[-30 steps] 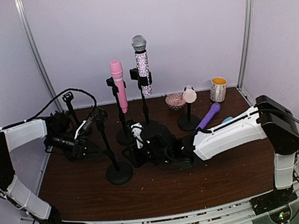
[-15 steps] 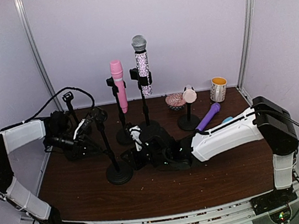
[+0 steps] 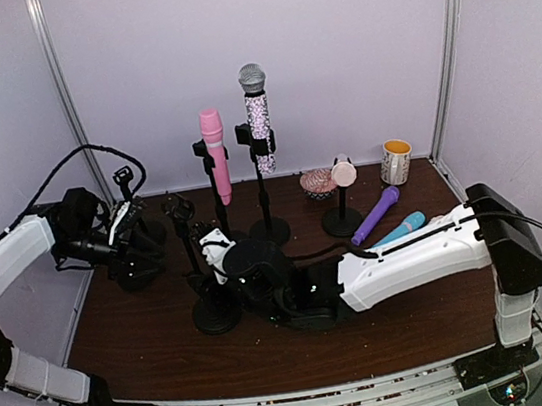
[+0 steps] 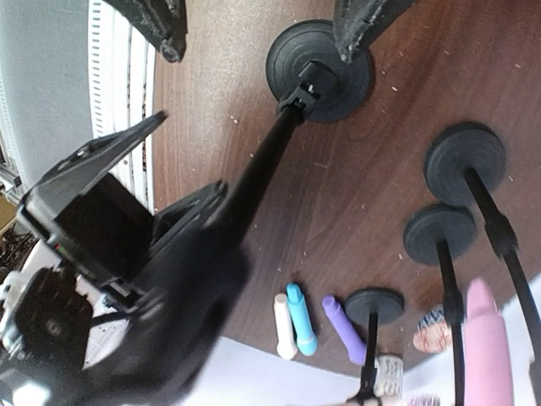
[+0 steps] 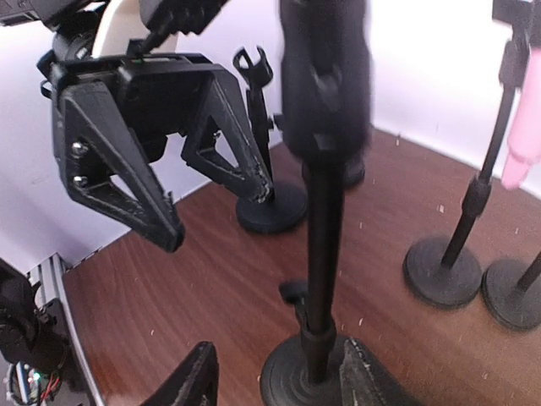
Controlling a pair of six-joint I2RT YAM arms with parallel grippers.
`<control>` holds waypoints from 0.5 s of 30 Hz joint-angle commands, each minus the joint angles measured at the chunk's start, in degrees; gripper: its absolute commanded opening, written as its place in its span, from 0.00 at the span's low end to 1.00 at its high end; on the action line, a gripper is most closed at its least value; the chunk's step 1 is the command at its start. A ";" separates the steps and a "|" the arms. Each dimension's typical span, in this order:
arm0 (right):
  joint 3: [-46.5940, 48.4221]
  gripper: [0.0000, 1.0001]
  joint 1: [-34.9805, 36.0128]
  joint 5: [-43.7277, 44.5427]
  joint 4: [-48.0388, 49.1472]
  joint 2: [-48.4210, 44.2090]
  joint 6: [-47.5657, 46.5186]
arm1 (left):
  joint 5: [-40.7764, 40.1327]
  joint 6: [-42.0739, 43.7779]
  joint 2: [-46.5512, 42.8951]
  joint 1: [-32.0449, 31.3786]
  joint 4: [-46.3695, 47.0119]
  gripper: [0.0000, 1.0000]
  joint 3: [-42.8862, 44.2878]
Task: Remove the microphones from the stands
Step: Adjust the microphone stand at the center of the board.
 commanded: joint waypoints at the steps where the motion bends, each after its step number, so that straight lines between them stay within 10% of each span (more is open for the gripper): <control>1: 4.59 0.47 -0.39 4.14 -0.03 4.56 -8.24 | 0.81 1.42 -3.86 0.53 -5.97 0.62 5.25; 15: 8.49 0.26 -1.20 8.83 7.15 10.46 -14.43 | 0.80 -4.62 -6.78 0.75 -5.35 0.62 16.09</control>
